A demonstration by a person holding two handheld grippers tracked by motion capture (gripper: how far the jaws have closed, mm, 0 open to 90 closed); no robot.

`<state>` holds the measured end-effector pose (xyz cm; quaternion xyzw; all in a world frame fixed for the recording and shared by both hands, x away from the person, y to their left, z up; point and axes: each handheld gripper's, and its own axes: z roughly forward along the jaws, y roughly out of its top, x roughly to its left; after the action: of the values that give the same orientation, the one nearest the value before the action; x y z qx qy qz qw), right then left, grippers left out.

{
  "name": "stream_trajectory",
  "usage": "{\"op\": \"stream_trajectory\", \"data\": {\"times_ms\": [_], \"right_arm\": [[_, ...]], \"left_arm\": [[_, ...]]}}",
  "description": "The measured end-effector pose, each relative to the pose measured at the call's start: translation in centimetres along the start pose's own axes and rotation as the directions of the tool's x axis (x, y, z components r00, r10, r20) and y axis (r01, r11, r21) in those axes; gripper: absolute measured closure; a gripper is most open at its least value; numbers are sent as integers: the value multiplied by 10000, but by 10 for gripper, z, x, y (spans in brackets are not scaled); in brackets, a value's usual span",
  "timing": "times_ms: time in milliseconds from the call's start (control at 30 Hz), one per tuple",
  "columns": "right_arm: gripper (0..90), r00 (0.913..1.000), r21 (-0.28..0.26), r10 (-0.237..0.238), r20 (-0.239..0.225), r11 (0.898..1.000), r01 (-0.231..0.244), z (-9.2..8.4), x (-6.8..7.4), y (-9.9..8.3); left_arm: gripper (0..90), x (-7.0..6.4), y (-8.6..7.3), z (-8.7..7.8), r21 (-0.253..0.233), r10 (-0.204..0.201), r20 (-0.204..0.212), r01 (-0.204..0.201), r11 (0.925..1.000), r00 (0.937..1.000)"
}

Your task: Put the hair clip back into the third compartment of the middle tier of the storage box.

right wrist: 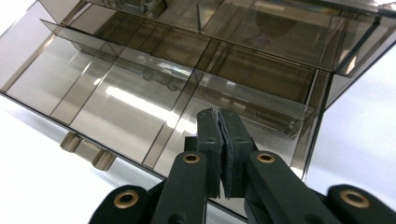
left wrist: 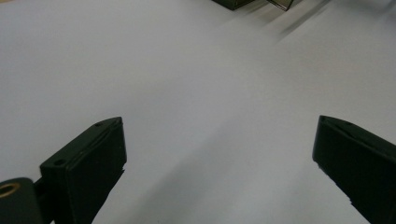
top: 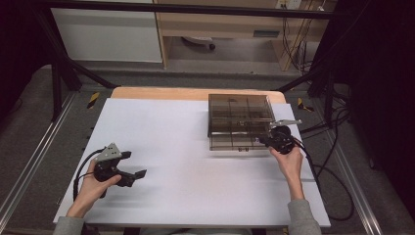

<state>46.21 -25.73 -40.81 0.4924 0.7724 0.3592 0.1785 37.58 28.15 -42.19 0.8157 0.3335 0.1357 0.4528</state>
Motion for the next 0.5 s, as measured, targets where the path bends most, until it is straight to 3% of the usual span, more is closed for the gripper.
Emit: {"op": "stream_trajectory", "data": {"times_ms": [233,500], "right_arm": [[823,9999,4,-1,141,10000,0,0,-1,-1],[559,9998,-384,-53,198,9992,61,-7,-1,3]], "left_arm": [[26,0,0,0,-18,-4,-6,4,10000,10000],[26,0,0,-1,-28,0,-18,0,10000,10000]]}}
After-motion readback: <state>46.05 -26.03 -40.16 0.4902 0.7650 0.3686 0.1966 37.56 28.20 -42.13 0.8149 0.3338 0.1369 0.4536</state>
